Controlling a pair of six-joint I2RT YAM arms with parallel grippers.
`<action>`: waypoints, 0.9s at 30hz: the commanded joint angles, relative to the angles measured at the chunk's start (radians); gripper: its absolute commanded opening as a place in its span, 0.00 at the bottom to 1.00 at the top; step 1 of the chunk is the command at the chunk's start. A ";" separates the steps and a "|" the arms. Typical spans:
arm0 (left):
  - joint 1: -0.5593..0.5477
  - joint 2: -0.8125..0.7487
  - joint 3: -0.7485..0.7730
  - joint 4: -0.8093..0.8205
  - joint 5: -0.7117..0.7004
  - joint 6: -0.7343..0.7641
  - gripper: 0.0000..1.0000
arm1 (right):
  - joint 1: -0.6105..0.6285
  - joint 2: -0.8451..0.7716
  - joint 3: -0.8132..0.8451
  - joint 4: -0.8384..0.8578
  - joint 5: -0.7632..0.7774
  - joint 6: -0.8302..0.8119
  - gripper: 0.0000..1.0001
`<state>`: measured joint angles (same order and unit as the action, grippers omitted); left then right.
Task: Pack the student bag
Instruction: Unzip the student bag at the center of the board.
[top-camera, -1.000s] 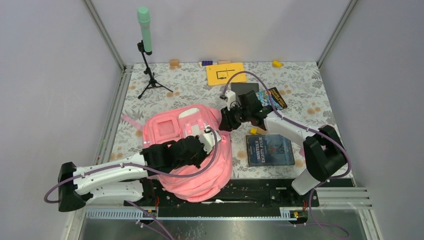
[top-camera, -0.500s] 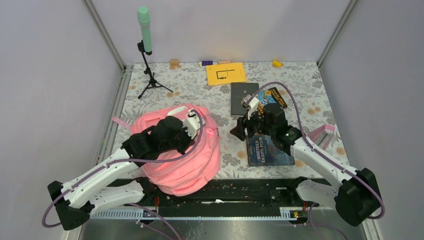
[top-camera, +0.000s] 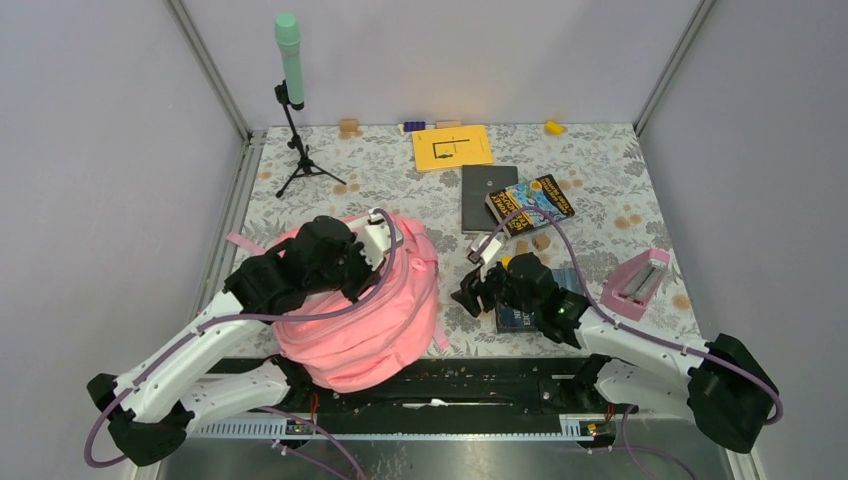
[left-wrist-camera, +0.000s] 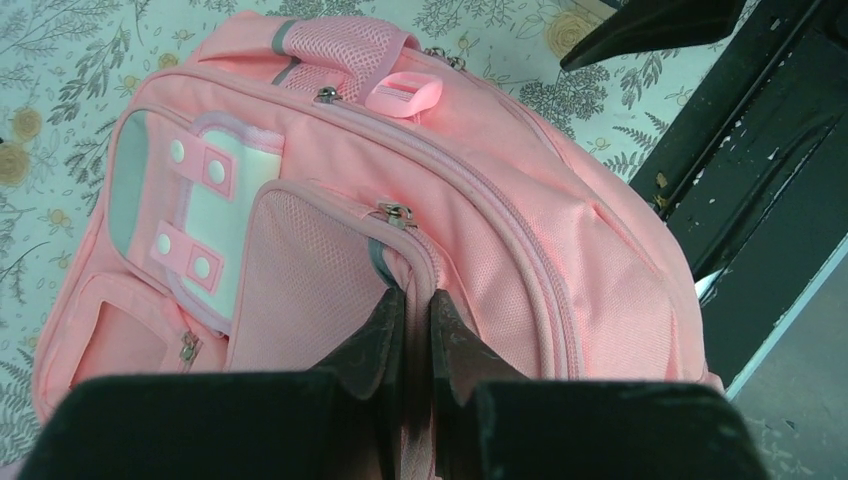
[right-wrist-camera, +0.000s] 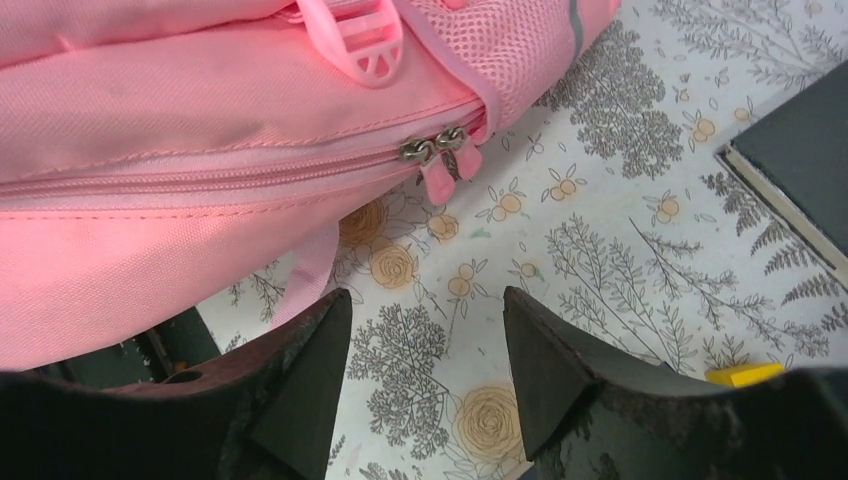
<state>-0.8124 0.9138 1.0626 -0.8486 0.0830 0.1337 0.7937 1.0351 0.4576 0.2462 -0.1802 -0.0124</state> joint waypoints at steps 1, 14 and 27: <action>0.017 -0.027 0.110 0.073 0.031 0.045 0.00 | 0.084 0.031 -0.032 0.203 0.173 -0.034 0.64; 0.021 -0.025 0.139 0.039 0.028 0.053 0.00 | 0.134 0.308 0.002 0.490 0.257 -0.172 0.64; 0.021 -0.013 0.144 0.027 0.014 0.055 0.00 | 0.134 0.454 0.017 0.703 0.246 -0.359 0.63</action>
<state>-0.7963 0.9142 1.1290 -0.9142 0.0864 0.1680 0.9211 1.4559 0.4362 0.8032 0.0425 -0.2722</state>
